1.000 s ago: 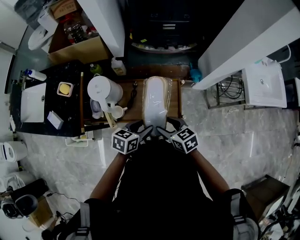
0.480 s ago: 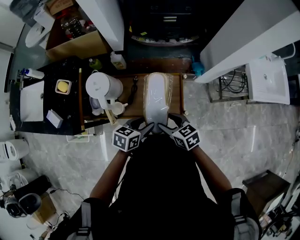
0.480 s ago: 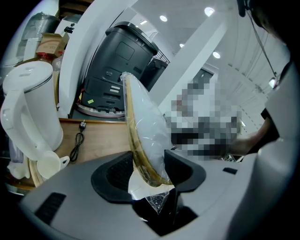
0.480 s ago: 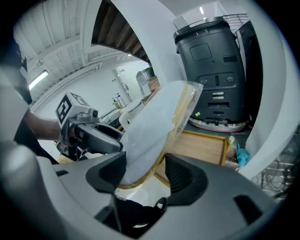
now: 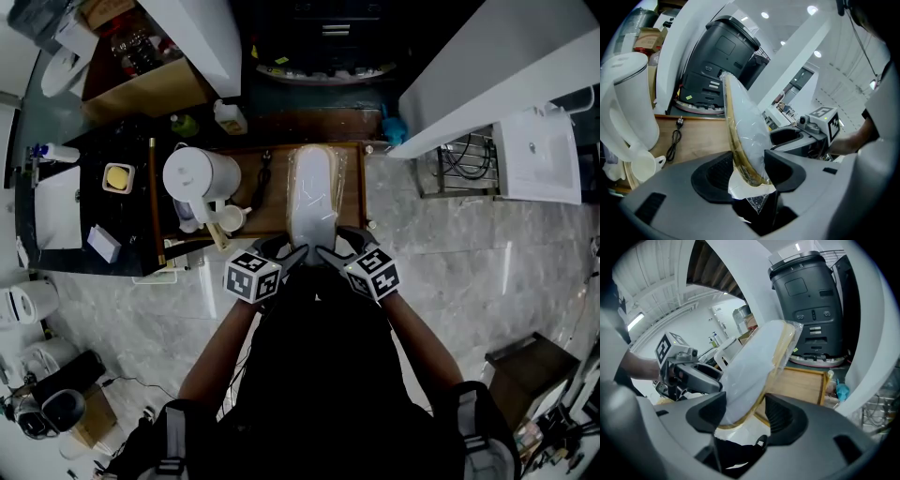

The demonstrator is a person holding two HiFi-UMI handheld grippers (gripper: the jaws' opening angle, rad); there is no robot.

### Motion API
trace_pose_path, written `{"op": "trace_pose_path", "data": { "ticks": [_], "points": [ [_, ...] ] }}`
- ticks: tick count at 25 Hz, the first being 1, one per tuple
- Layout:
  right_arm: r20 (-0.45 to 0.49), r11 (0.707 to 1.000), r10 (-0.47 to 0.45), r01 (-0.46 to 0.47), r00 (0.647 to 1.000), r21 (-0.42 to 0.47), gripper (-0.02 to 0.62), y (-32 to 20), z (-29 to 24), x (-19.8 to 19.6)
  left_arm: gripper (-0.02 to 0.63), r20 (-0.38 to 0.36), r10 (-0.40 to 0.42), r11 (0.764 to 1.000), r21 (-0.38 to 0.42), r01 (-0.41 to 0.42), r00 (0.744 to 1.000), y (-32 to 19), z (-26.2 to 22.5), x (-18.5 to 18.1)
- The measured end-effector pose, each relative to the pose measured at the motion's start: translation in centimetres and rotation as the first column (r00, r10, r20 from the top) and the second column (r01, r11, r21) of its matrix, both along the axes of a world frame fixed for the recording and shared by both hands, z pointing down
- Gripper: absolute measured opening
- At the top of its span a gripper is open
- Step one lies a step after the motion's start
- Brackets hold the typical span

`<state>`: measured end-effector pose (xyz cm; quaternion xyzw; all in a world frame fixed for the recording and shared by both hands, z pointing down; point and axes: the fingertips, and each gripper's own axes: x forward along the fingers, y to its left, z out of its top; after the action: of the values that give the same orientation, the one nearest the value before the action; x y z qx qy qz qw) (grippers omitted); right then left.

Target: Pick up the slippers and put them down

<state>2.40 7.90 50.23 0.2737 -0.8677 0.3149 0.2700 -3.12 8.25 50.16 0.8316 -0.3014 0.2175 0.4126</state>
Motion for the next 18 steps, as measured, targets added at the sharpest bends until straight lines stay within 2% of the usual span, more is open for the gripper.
{"op": "trace_pose_path", "data": {
  "ticks": [18],
  "points": [
    [-0.019,0.998,-0.023,0.022,1.000,-0.050,0.264,-1.8,3.7,0.1,0.212,-0.002,-0.030,0.998,-0.061,0.030,1.000,-1.6,3.7,0.0]
  ]
}}
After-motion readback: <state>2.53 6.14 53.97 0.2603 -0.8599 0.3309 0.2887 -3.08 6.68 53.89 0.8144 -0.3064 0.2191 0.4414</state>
